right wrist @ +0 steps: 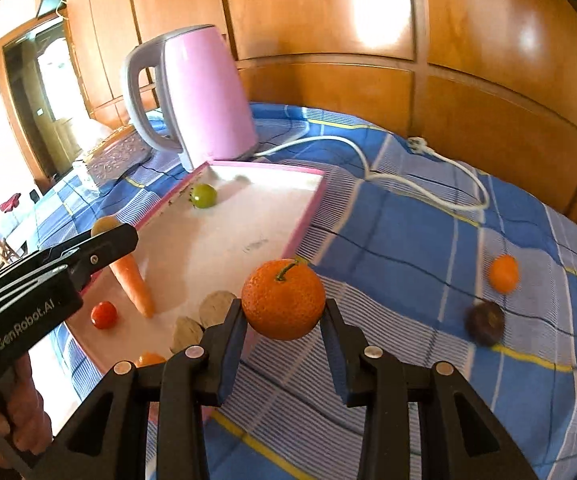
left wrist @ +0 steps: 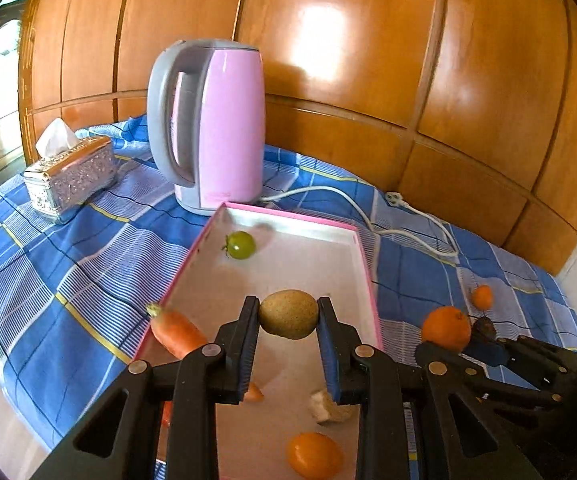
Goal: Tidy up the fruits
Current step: 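Lower potato and mandarin into the tray and open both tools, then withdraw both tools from the tray toward the dark brown fruit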
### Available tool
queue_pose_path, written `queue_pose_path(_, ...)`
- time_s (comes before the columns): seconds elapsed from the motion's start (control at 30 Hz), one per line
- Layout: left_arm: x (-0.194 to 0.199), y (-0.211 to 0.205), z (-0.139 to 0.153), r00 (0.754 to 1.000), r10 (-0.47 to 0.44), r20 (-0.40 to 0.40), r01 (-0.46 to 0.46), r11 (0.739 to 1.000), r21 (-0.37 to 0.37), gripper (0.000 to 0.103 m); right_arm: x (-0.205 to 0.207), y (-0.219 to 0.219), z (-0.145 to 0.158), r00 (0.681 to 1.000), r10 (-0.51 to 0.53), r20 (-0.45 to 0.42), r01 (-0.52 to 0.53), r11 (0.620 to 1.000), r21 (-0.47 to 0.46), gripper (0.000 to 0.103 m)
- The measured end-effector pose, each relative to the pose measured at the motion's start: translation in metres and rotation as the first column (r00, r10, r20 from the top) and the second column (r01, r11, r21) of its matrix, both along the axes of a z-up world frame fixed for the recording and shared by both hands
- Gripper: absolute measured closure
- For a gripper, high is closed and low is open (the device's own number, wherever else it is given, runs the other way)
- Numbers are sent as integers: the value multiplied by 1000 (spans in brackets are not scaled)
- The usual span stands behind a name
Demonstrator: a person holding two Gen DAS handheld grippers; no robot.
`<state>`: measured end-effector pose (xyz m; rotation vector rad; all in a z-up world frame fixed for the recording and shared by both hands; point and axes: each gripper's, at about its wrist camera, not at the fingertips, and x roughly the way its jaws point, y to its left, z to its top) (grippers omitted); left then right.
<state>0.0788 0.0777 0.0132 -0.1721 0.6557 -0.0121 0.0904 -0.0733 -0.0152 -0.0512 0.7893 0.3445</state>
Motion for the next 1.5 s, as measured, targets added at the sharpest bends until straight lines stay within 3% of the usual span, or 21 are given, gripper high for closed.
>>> queue_pose_path(0.5,29,17,-17,998,43,-48,-42,999,5,74,44,36,-2,1000,5,-19,-5,1000,6,65)
queue_pose_path(0.7,39,20,-23,996,50,-75,-50,999,-7,74,59,49,-12,997,14,-77,-13,1000,4,64)
queue_pose_path(0.9,37,20,-27,995,51,-85,-52,999,-8,71,56,48,-20,996,0,-91,1,1000,10,63)
queue_pose_path(1.0,35,21,-26,995,56,-85,-57,998,-13,63,55,45,-20,996,-9,-90,11,1000,18,63)
queue_pose_path(1.5,7,9,-20,996,49,-73,-50,998,-23,63,21,13,-15,993,-99,-66,101,994,33,63)
